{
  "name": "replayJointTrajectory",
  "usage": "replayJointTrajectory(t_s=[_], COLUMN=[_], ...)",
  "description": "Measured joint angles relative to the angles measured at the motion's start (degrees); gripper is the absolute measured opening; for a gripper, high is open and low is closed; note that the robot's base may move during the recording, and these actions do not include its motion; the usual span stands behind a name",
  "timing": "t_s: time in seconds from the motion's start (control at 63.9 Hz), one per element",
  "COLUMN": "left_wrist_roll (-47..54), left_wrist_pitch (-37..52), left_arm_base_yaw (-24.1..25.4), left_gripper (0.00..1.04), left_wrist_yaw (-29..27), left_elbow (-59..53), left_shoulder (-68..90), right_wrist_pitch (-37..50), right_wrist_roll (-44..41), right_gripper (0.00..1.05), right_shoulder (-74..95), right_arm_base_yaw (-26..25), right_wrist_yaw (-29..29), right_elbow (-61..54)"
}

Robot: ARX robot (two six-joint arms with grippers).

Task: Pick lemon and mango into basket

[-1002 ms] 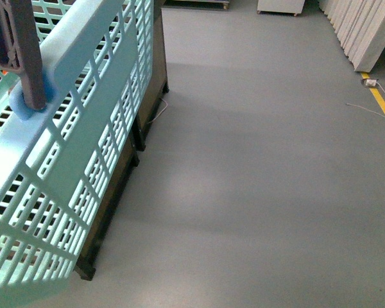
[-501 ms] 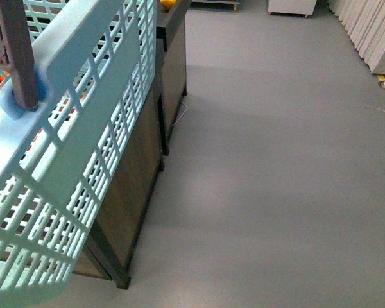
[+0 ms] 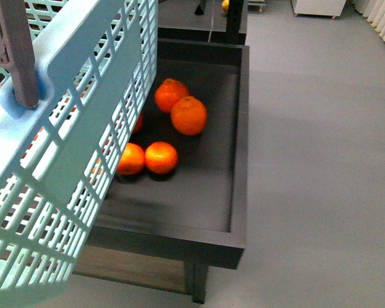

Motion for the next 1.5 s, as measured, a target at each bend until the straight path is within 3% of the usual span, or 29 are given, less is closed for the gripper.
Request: replayJointTrajectory(t_s=[1.503], left_wrist_roll=[0.2], left_wrist_pitch=[0.0], left_arm_base_yaw=[0.0], left_gripper=[0.05], left_wrist_yaw=[-0.1], left_elbow=[0.0], left_shoulder=[0.0], right_wrist_pitch=[0.0], right_wrist_roll=[0.0], right_gripper=[0.96], right_shoulder=[0.1], right_arm_base_yaw=[0.0], right_wrist_yaw=[0.0], right_elbow=[0.0])
